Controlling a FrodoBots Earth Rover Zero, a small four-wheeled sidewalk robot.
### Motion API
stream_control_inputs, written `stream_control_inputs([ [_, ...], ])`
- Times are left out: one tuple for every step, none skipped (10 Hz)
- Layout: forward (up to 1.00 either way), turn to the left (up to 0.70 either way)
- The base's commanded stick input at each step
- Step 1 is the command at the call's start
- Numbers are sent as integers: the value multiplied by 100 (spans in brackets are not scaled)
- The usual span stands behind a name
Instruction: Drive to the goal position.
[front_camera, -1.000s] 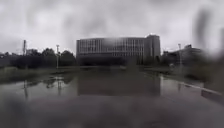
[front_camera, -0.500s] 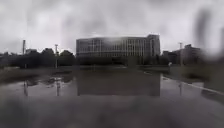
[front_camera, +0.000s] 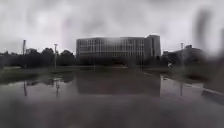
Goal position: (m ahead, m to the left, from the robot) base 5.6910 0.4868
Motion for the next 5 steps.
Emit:
stream_control_inputs([
  [70,0],
  [70,0],
  [70,0],
  [70,0],
  [70,0],
])
